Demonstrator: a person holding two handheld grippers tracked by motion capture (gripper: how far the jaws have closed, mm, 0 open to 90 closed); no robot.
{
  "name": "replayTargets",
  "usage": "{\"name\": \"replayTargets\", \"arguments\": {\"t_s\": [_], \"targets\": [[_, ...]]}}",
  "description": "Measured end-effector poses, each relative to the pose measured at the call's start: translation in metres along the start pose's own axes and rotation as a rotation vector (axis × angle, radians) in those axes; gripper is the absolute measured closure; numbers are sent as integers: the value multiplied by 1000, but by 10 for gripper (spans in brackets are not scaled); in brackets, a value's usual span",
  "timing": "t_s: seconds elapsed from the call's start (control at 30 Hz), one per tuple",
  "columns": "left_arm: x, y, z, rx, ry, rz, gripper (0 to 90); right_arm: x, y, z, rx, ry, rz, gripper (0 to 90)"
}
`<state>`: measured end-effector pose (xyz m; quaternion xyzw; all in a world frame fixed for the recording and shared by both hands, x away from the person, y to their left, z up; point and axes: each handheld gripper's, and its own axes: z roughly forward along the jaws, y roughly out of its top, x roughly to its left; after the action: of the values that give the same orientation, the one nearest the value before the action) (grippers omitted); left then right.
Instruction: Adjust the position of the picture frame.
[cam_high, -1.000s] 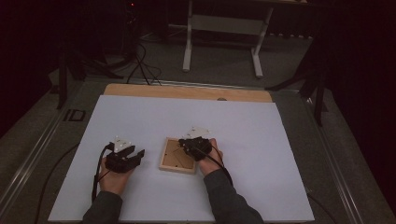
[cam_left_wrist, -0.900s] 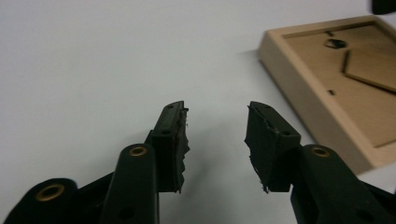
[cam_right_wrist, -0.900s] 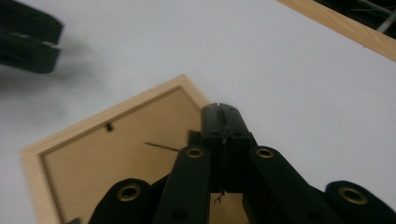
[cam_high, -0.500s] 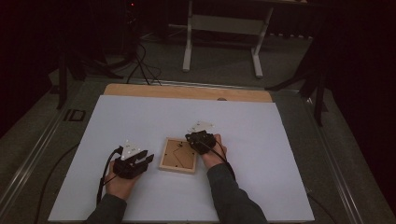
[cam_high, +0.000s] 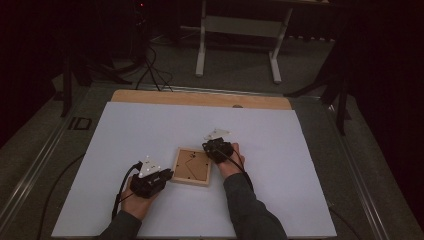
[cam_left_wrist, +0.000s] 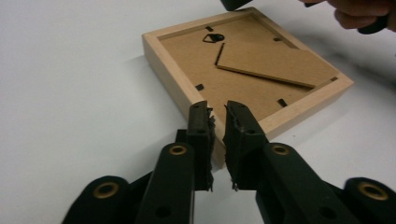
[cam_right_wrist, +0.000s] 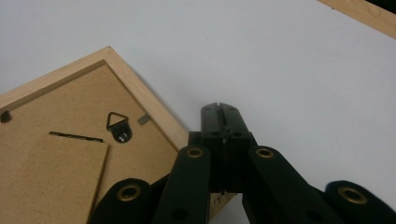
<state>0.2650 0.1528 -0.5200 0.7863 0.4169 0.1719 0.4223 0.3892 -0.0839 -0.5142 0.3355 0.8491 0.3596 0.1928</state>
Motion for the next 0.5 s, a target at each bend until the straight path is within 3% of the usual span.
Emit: {"name": "replayTargets", "arguments": {"t_s": [0.17,0.5], "targets": [[-3,0,0,2,-25,7,887,-1,-1,1,2,-4,1,896],[-10,-2,2,40,-87,42,894,-1,-1,1,4,-8,-2,896]]}}
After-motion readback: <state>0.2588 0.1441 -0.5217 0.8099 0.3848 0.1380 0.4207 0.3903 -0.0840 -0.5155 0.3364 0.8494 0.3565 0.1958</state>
